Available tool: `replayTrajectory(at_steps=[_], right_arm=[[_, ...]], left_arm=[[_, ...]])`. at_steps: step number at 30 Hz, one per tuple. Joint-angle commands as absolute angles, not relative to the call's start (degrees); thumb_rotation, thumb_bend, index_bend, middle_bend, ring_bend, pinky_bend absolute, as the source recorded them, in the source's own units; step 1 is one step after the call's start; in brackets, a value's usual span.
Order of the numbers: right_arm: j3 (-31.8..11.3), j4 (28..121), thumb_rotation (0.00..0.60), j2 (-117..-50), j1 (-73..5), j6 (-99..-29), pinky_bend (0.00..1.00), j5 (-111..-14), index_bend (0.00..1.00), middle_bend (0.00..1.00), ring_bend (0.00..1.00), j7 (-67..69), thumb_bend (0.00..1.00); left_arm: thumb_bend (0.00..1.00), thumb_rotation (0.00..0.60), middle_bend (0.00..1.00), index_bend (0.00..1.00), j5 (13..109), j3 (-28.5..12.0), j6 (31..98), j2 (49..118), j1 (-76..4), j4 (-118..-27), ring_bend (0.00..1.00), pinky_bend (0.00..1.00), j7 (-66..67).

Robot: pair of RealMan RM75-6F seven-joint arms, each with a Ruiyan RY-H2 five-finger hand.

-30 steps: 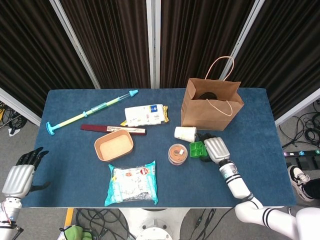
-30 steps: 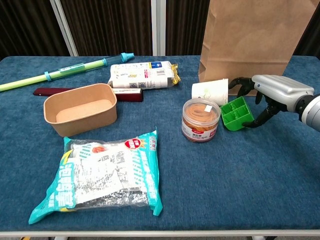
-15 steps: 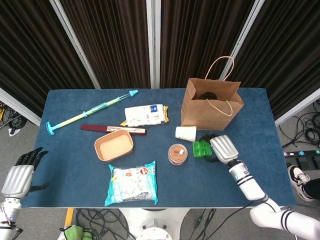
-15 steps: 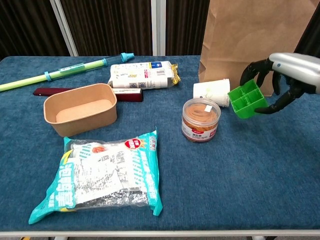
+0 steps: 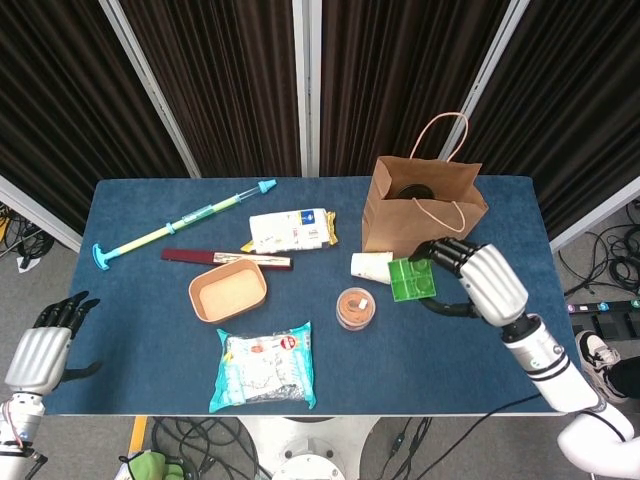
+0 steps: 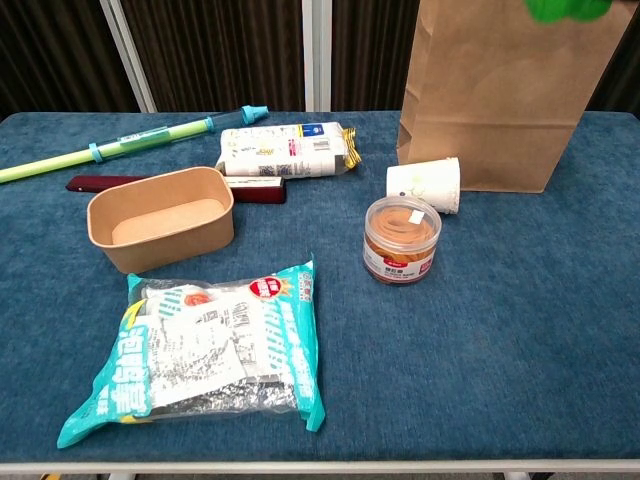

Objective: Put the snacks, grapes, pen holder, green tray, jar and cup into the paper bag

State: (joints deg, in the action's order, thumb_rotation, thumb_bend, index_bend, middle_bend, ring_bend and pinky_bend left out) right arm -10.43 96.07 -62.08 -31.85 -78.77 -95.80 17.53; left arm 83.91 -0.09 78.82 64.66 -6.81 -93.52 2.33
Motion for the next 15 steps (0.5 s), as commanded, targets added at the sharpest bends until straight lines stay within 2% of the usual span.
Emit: replayTrajectory(at_steps=[1,6,12,15], right_arm=[[-16.05,97.35,0.6,-61.61,-33.45,-77.3,0.57,-87.93,0.46,0.48,0.36,14.99,0.22],[-20.96,95.29,0.6,-62.93,-36.57,-72.84,0.56,-77.71,0.46,0.47,0.36,10.83,0.21],[-24.08,89.4,0.6,-65.9,-40.28,-67.6,0.55,-67.57,0.46,0.46,0.36,4.82,0.2],[-24.78,85.56,0.6,-67.31,-42.68,-62.38,0.54,-61.45,0.46,0.45,0.35,1.94,0.2]], left_arm=[[0.04,0.6,0.17,0.2,83.82,-0.08,78.89,64.59,-6.73,-93.67,0.13,0.14,2.42],[0.04,0.6,0.17,0.2,83.31,-0.07,78.72,64.54,-6.61,-93.77,0.13,0.14,2.42],[0.04,0.6,0.17,0.2,83.03,-0.08,78.46,64.6,-6.63,-93.52,0.13,0.14,2.15],[0.04,0.6,0.17,0.2,82.82,-0.19,78.15,64.64,-6.79,-93.4,0.13,0.14,2.03]])
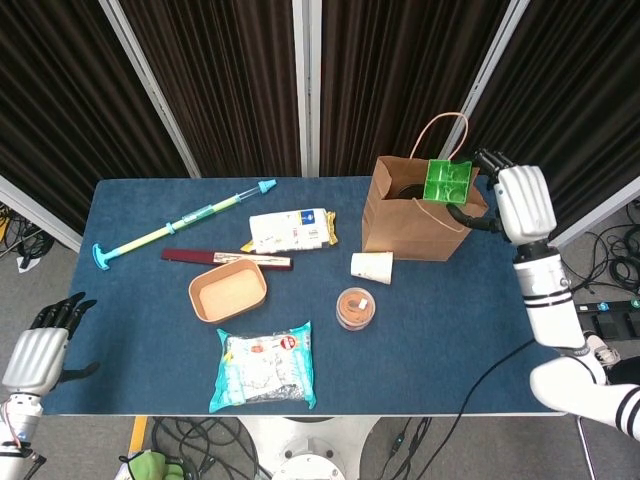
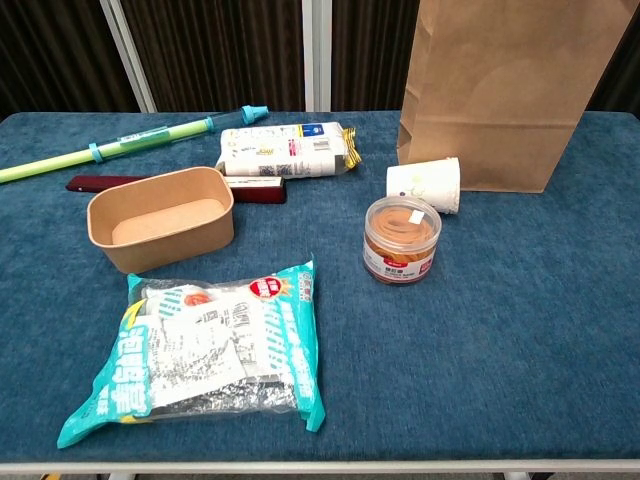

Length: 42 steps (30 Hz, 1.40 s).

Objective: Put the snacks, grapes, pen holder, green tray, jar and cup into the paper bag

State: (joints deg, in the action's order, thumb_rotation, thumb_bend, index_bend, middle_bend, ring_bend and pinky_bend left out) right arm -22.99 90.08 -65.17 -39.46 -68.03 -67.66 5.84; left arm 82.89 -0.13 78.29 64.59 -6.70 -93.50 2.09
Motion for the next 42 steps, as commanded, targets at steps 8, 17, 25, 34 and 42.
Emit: replayTrajectory(at_steps=[8,17,25,34,42], right_arm=[[-23.71,76.96,0.6,-70.64,-47.56,-53.62,0.48,-54.42,0.42,0.41,0.3,-4.04,0.2],[-22.12,75.23,0.6,-71.19,-50.05,-47.07,0.32,-51.86,0.12,0.25,0.13,-6.37,0.16],[-23.04,78.43,0.6,-69.04,-48.44,-48.68,0.15,-55.69,0.0,0.06,0.0,-0.78,0.08],[-22.47,88.88,0.6,-65.47,-41.68,-65.27,0.14,-80.95,0.0,0.18,0.01,21.73,0.07],[-14.48,95.97,0.6,-61.86,-39.68,-71.15,0.21,-98.37,0.05,0.23,0.07,27.39,0.07]], left_arm=[[0.04,0.6,0.17,0.2,82.39,-0.52,77.37,64.87,-7.33,-92.92,0.13,0.14,1.91],[0.04,0.6,0.17,0.2,82.11,-0.57,77.09,64.85,-7.5,-92.99,0.13,0.14,2.07],[0.04,0.6,0.17,0.2,82.16,-0.44,77.32,64.77,-7.33,-93.02,0.13,0.14,2.08],[0.04,0.6,0.17,0.2,82.4,-0.45,77.63,64.5,-7.34,-93.51,0.13,0.14,2.57],[0.04,0.6,0.17,0.2,82.88,-0.46,78.0,64.38,-7.43,-94.17,0.13,0.14,3.25]])
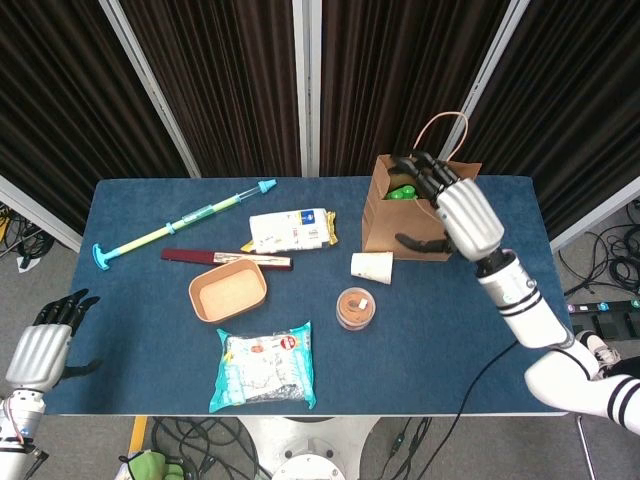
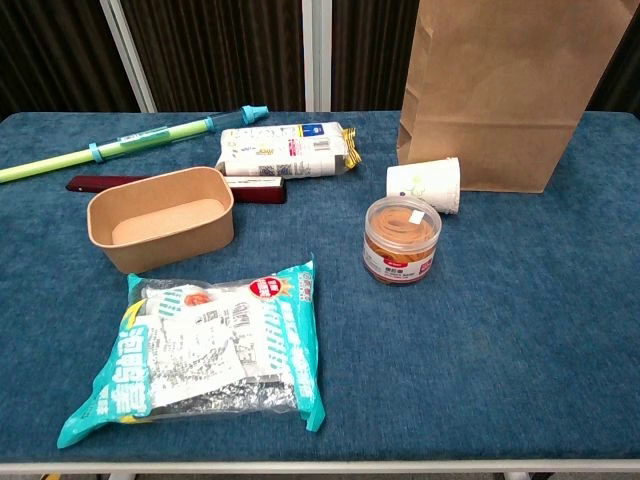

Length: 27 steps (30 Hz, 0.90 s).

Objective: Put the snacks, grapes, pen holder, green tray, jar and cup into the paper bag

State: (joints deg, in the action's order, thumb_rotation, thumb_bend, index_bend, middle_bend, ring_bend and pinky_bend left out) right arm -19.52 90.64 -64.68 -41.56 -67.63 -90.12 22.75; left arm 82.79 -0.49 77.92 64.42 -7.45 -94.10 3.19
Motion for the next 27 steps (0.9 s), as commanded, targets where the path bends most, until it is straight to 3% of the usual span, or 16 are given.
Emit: replayTrajectory(at_steps=[1,5,10,18,27], right_arm=[[-13.49,96.62,0.6,-61.43,-39.85,-70.47,0.21,-99.47,0.05,0.23,0.07,27.46,0.07],[-9.58,98.04,0.6,-60.18,-41.29,-65.25,0.22,-102.77,0.07,0.24,0.07,23.95,0.06],[-6.67,98.45,0.6,-61.72,-43.86,-54.12,0.24,-99.64,0.06,0.2,0.07,14.21,0.0],[-6.58,94.35,0.6,-70.43,-47.51,-41.1,0.21,-88.19,0.0,0.06,0.0,-5.83,0.0],[-6.03,87.13,0.6,-79.5,-50.59,-35.79,0.18,-77.24,0.0,0.0,0.0,-17.51,0.0]], left_arm=[[0.04,0.6,0.17,0.2,82.93,-0.42,78.07,64.36,-7.39,-94.23,0.13,0.14,3.28],[0.04,0.6,0.17,0.2,82.82,-0.32,78.38,64.29,-7.1,-94.39,0.13,0.14,3.27],[0.04,0.6,0.17,0.2,82.9,-0.02,78.63,64.48,-6.73,-94.18,0.13,0.14,3.0],[0.04,0.6,0.17,0.2,82.84,-0.09,78.37,64.72,-6.82,-93.53,0.13,0.14,2.38],[0.04,0.6,0.17,0.2,82.31,0.09,78.15,65.19,-6.45,-92.23,0.13,0.14,1.09]])
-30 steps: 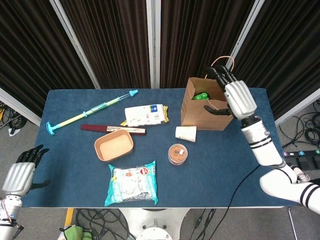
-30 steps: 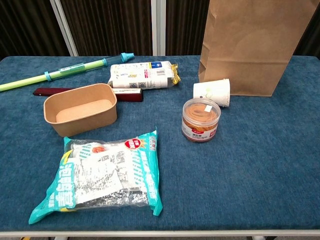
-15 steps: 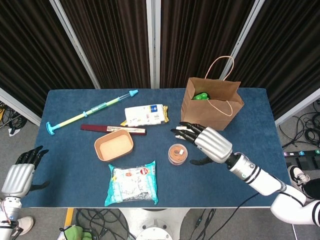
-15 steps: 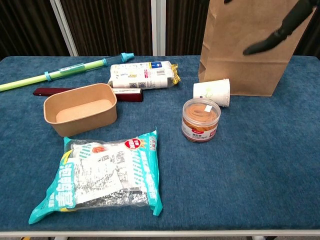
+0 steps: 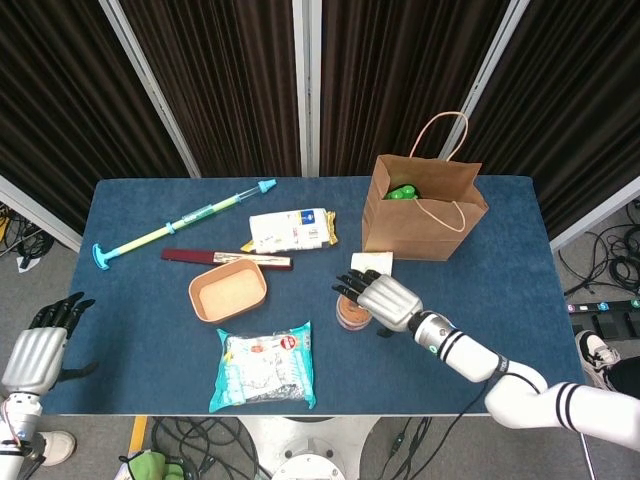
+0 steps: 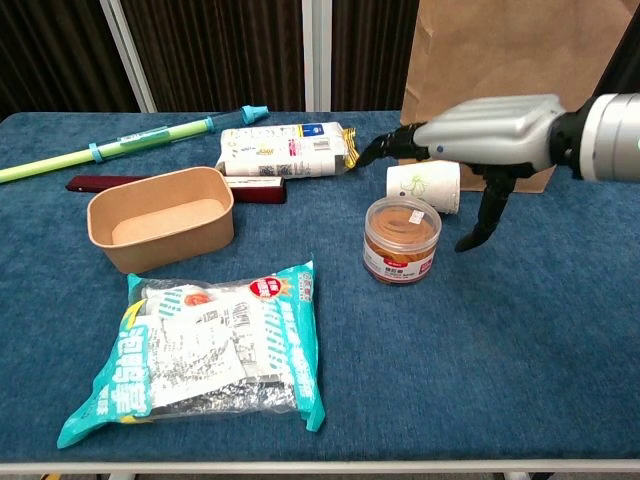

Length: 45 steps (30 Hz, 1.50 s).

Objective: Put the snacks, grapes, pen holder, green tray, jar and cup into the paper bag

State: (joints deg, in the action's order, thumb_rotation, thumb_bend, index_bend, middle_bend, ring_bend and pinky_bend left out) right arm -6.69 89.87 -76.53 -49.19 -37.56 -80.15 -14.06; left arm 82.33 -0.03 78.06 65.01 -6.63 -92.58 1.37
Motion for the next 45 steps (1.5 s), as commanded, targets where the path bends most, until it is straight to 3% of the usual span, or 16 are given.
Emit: replayTrajectory(at_steps=[1,9,12,13,16,20,29,34,39,45], right_arm=[[-5.88,86.76,0.6,-79.95,-50.72,-35.71,0.18,-76.66,0.0,0.0,0.0,-18.11,0.0],[-5.15,82.9,0.6,-84.06,-51.94,-36.02,0.16,-72.65,0.0,0.01,0.0,-22.19,0.0],[-5.03,80.46,0.6,-86.66,-51.96,-37.7,0.21,-72.92,0.02,0.11,0.02,-22.69,0.04],[-5.0,79.74,0.6,-87.42,-51.86,-38.39,0.25,-73.29,0.06,0.15,0.05,-22.56,0.06],[-4.6,77.74,0.6,-89.24,-51.59,-40.29,0.47,-75.27,0.34,0.33,0.23,-21.6,0.18],[-4.37,77.86,0.6,-88.91,-51.26,-42.56,0.59,-77.75,0.5,0.43,0.33,-20.24,0.21],[-7.1,88.79,0.6,-80.67,-48.69,-57.44,0.61,-88.63,0.51,0.45,0.35,-13.13,0.21],[-11.27,94.17,0.6,-74.64,-46.47,-66.94,0.61,-91.73,0.51,0.45,0.35,-7.39,0.21],[-17.16,97.7,0.6,-69.2,-44.34,-72.22,0.61,-87.59,0.51,0.45,0.35,-5.74,0.21],[-22.64,98.49,0.6,-64.76,-43.07,-72.43,0.61,-78.03,0.5,0.45,0.35,-7.56,0.21]], left_arm=[[0.04,0.6,0.17,0.2,82.27,0.11,78.1,65.24,-6.42,-92.1,0.13,0.14,0.98],[0.04,0.6,0.17,0.2,82.35,0.01,77.77,65.57,-6.61,-91.46,0.13,0.14,0.43],[0.04,0.6,0.17,0.2,82.34,0.04,77.76,65.55,-6.56,-91.43,0.13,0.14,0.34],[0.04,0.6,0.17,0.2,82.33,0.07,77.8,65.53,-6.5,-91.42,0.13,0.14,0.28],[0.04,0.6,0.17,0.2,82.25,0.13,77.84,65.44,-6.37,-91.38,0.13,0.14,0.19],[0.04,0.6,0.17,0.2,82.21,0.1,77.99,65.39,-6.25,-91.36,0.13,0.14,0.12],[0.04,0.6,0.17,0.2,82.66,0.0,78.04,65.34,-6.46,-91.54,0.13,0.14,0.34],[0.04,0.6,0.17,0.2,82.86,-0.02,78.26,65.09,-6.43,-91.85,0.13,0.14,0.41],[0.04,0.6,0.17,0.2,83.16,0.12,78.26,65.04,-6.44,-92.04,0.13,0.14,0.57],[0.04,0.6,0.17,0.2,83.33,-0.05,78.29,64.93,-6.64,-92.24,0.13,0.14,0.73]])
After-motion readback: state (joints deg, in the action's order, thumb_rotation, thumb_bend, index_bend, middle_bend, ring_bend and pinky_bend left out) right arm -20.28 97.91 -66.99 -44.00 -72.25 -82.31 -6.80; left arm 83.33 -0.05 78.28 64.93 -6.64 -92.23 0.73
